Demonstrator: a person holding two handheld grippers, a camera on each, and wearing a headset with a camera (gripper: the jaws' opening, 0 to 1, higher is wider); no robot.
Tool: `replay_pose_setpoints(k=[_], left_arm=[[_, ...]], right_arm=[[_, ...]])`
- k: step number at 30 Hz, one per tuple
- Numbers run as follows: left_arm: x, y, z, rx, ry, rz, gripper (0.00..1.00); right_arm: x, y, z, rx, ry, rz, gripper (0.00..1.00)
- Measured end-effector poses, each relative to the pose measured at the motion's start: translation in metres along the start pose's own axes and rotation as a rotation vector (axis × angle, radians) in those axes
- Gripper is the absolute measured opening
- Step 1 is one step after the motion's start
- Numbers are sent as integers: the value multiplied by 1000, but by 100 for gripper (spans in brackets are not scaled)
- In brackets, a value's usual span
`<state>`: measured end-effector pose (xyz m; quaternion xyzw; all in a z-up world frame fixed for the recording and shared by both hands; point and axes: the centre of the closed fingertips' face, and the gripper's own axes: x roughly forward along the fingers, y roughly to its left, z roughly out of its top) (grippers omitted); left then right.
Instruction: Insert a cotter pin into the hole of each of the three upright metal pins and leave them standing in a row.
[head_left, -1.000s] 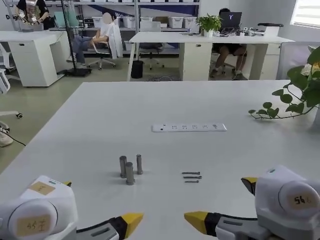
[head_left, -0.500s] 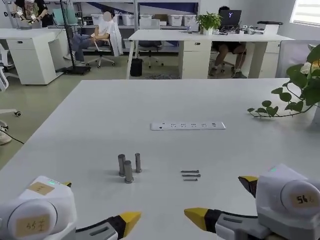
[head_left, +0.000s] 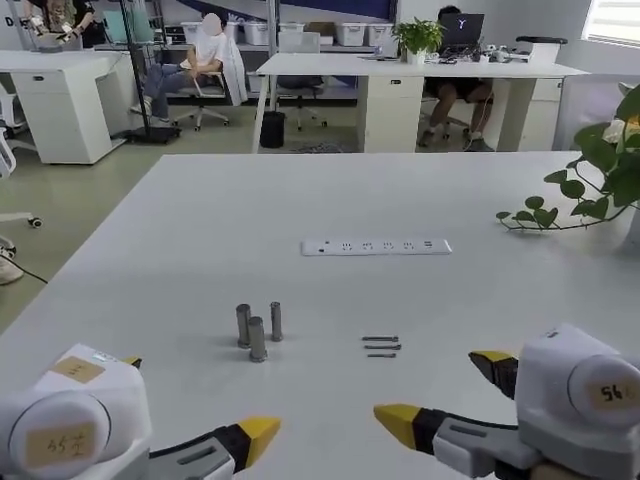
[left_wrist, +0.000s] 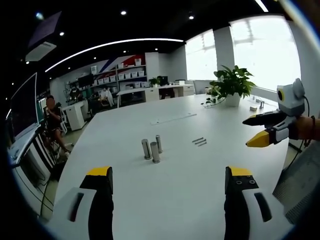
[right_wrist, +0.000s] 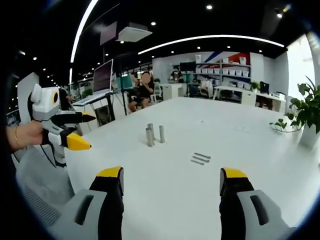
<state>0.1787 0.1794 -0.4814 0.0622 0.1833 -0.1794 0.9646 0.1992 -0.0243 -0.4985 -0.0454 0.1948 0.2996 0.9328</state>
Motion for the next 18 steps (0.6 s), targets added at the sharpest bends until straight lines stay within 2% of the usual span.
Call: replay_pose_setpoints(k=[9, 18], left_arm=[[3, -3, -3, 4, 11, -12, 92], [8, -1, -5, -5, -3, -11, 92]], right_arm=[[14, -1, 4, -4, -7, 20, 70], [42, -2, 13, -23, -21, 70, 62]])
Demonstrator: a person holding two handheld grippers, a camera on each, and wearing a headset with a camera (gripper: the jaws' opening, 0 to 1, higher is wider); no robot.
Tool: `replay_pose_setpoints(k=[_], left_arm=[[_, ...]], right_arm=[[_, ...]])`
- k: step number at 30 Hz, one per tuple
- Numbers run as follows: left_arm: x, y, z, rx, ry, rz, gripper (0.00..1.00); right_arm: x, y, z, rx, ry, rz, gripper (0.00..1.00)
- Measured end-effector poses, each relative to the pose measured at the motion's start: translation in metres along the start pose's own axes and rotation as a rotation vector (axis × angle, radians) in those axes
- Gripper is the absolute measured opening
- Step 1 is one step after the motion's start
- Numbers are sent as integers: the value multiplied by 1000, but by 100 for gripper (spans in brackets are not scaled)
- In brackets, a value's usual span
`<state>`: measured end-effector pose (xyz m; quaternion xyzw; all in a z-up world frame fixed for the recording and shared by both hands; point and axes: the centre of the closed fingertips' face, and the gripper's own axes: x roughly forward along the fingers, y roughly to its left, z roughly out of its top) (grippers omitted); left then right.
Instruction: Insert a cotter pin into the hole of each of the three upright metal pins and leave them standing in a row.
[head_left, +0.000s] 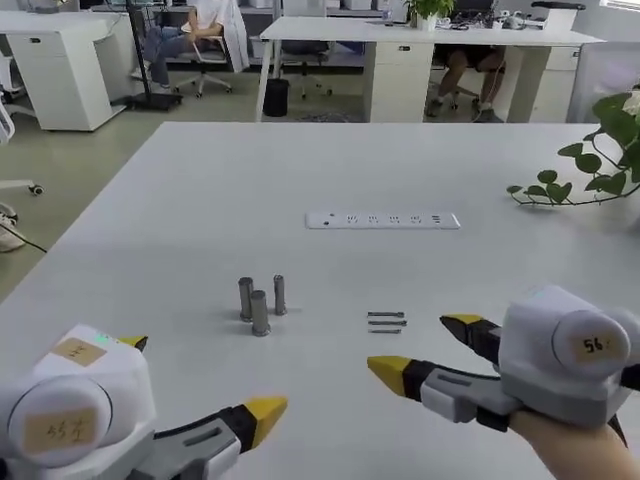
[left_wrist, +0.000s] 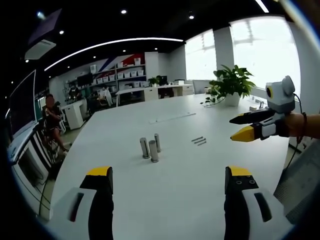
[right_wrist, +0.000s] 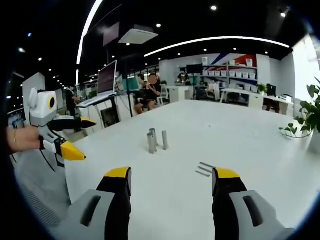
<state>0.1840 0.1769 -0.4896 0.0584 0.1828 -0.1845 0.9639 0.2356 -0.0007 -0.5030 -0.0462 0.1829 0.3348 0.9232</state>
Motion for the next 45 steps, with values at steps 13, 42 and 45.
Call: replay_pose_setpoints(k=[13, 42, 45], left_arm=[[8, 1, 1, 8, 3, -15, 91], [34, 13, -1, -3, 23, -63, 89], [36, 14, -2, -2, 28, -67, 89]], right_arm=[[53, 3, 14, -30, -4, 81, 55], [179, 14, 20, -67, -53, 193, 26], [190, 8, 11, -48, -45, 186, 24]])
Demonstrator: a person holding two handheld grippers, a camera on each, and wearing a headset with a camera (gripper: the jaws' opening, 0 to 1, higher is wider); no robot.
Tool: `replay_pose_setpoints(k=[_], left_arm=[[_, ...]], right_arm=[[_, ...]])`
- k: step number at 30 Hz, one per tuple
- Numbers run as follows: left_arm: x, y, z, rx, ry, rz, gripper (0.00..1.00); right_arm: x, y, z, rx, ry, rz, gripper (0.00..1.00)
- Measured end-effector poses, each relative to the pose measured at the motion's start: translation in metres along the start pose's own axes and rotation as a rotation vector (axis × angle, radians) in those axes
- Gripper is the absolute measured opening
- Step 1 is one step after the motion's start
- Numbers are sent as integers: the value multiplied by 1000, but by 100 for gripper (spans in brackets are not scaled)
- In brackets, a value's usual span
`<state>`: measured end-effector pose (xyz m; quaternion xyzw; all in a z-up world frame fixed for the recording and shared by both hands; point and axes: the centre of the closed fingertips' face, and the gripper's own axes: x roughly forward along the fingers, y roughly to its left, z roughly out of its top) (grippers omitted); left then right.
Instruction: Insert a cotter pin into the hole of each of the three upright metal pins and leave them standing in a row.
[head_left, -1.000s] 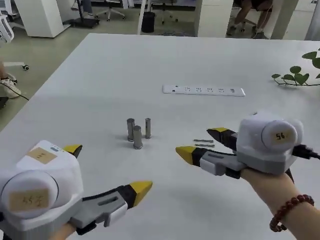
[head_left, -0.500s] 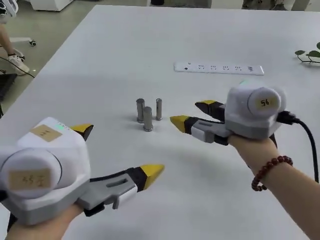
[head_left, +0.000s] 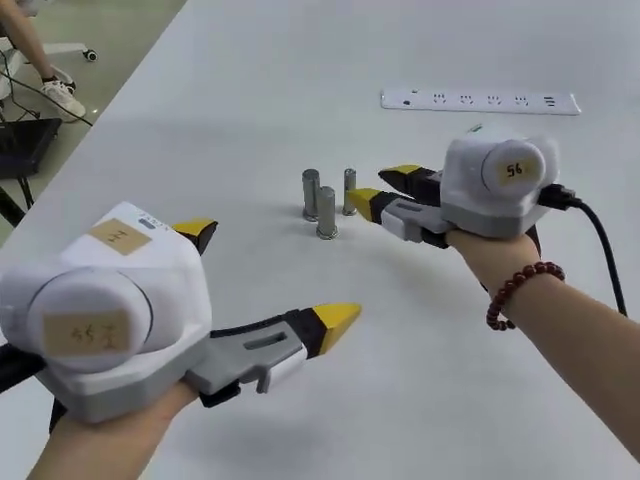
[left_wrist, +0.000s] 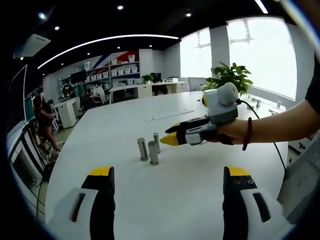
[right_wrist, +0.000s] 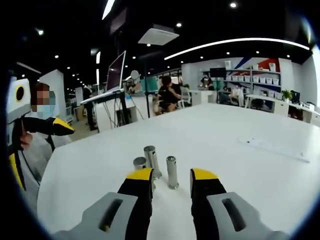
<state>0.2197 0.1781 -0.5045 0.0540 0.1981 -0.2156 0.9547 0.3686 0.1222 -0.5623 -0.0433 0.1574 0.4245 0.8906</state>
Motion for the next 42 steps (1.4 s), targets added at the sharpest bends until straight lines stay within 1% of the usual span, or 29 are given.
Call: replay_pose_setpoints(k=[4, 6, 12, 15, 19, 23, 26, 32, 34, 37, 38, 42], left_arm=[[3, 1, -1, 4, 5, -6, 88], [5, 1, -2, 6, 7, -10, 88], [8, 1, -6, 12, 23, -17, 88], [8, 1, -7, 11, 27, -17, 88], [8, 5, -9, 11, 39, -11, 88], [7, 6, -10, 9, 39, -8, 88], [6, 7, -12, 9, 45, -4, 88], [5, 7, -14, 8, 51, -4, 88], [5, 7, -15, 10, 52, -4, 88], [4, 7, -14, 8, 51, -4, 88], [4, 7, -14, 5, 49, -4, 88], [2, 6, -13, 4, 47, -4, 88]], right_arm=[[6, 1, -3, 7, 2, 1, 20], [9, 1, -4, 43, -5, 7, 19], [17, 5, -10, 20, -1, 20, 15], [21, 5, -10, 25, -4, 22, 12], [23, 9, -11, 4, -3, 24, 8], [27, 7, -12, 6, -2, 9, 6], [27, 8, -11, -22, 6, -3, 5], [25, 11, -9, -11, 9, -19, 4], [25, 11, -9, -18, 14, -26, 4], [23, 15, -9, -33, 27, -21, 4], [24, 14, -10, -36, 31, -23, 4], [18, 14, -11, -45, 42, -36, 4]])
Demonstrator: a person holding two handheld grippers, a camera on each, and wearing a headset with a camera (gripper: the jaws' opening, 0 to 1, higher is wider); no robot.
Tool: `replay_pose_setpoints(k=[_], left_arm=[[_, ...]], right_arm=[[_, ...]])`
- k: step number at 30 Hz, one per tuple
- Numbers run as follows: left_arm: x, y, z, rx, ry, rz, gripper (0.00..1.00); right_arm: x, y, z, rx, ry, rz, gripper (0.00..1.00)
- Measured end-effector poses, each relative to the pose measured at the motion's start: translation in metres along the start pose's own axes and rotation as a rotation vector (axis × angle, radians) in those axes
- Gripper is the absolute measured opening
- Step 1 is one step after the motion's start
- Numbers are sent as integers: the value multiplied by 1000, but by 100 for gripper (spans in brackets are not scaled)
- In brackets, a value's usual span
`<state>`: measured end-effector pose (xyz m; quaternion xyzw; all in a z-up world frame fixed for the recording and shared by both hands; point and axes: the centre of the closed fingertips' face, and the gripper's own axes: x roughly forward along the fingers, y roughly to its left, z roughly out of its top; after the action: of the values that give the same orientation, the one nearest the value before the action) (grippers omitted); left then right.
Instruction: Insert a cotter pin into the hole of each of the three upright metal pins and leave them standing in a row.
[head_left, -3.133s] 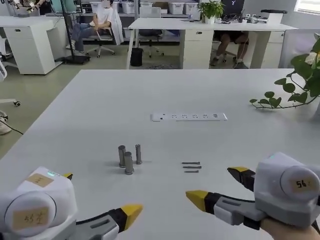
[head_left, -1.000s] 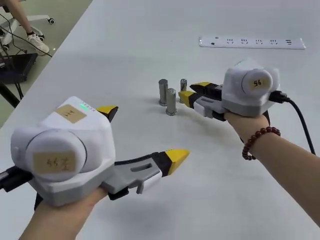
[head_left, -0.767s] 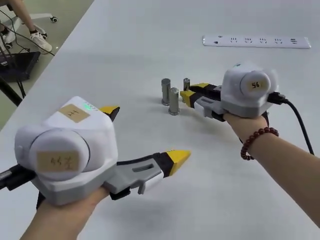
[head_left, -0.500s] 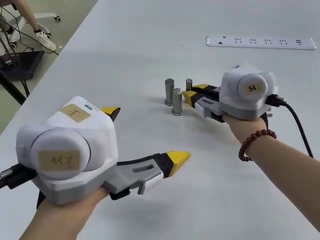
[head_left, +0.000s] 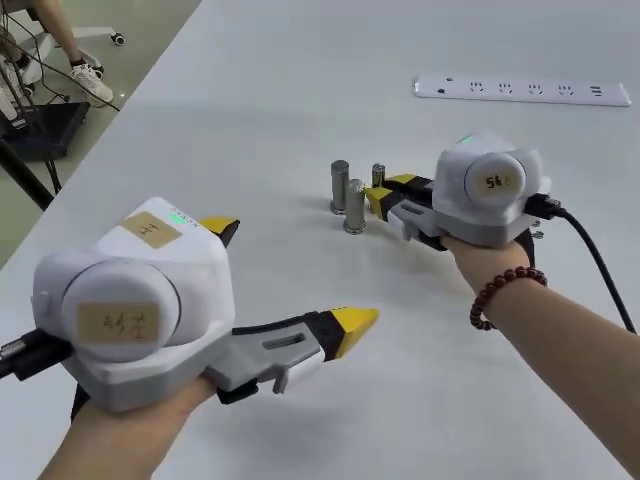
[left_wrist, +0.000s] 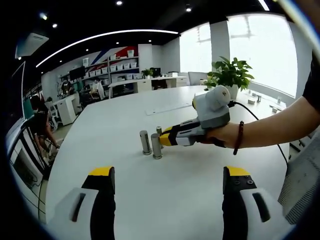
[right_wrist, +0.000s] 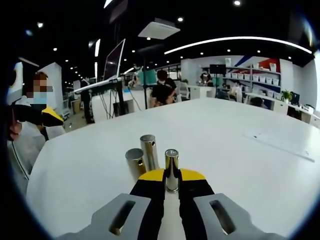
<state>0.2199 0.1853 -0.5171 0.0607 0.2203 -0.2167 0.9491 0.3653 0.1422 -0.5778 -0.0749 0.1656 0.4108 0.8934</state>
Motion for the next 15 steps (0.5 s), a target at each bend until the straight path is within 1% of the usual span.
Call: replay_pose_setpoints(k=[5, 10, 13, 15], left_arm=[[-2, -1, 2, 1, -5, -4, 88], [-2, -4, 2, 1, -11, -7, 88], [-3, -8, 3, 4, -14, -15, 88], [-2, -13, 4, 2, -20, -27, 88]], right_arm=[[-10, 2, 3, -2, -2, -17, 4], [-26, 3, 3, -19, -1, -48, 4], [-35, 3, -1, 10, 4, -59, 4], [-39, 3, -3, 14, 4, -67, 4]])
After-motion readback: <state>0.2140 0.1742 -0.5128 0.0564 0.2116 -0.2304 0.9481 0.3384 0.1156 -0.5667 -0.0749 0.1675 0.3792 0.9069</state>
